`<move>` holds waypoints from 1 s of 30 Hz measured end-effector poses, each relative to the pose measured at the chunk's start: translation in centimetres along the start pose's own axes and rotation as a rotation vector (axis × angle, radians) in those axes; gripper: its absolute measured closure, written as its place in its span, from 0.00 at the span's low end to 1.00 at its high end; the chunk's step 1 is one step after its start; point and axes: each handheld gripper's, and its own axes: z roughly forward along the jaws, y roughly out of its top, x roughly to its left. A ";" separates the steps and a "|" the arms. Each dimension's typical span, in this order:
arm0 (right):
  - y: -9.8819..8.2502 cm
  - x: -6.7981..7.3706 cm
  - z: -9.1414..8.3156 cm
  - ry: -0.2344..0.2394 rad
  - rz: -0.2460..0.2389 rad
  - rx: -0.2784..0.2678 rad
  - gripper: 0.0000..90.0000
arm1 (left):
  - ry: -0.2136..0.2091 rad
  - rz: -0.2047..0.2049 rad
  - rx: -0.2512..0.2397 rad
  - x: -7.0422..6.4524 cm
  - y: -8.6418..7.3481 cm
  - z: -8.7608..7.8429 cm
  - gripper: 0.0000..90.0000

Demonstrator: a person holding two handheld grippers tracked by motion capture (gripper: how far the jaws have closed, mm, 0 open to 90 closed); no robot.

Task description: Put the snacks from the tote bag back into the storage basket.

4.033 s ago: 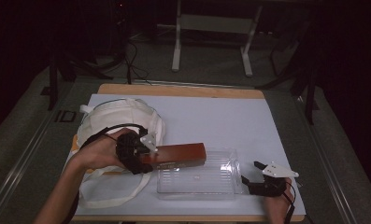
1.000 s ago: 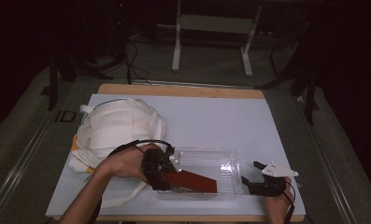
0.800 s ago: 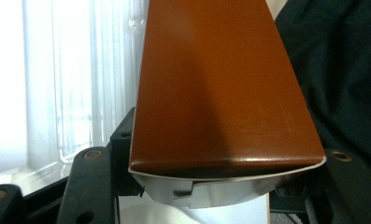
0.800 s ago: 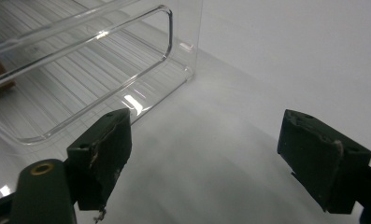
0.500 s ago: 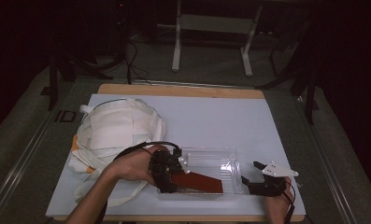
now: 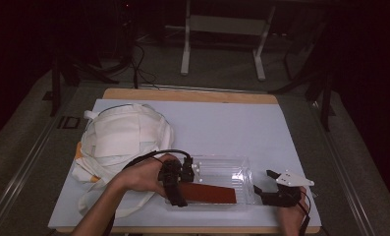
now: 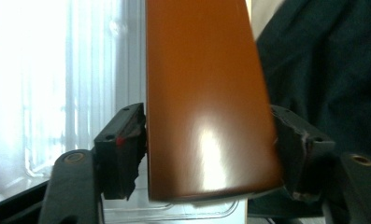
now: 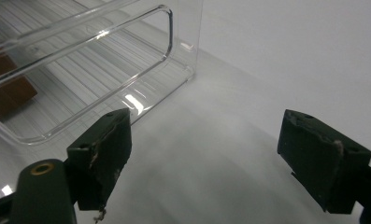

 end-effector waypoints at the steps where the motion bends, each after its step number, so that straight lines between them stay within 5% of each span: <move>1: 0.0 0.0 0.0 0.000 -0.001 0.000 0.20 | -0.002 -0.004 0.011 0.0 -0.1 0.2 0.34; 20: 0.0 0.0 0.0 0.002 0.001 0.002 0.20 | -0.017 -0.041 0.095 0.3 -1.2 2.2 0.28; 30: 0.0 0.0 0.0 -0.002 -0.003 0.003 0.20 | -0.010 -0.066 0.049 0.4 -2.0 1.6 0.27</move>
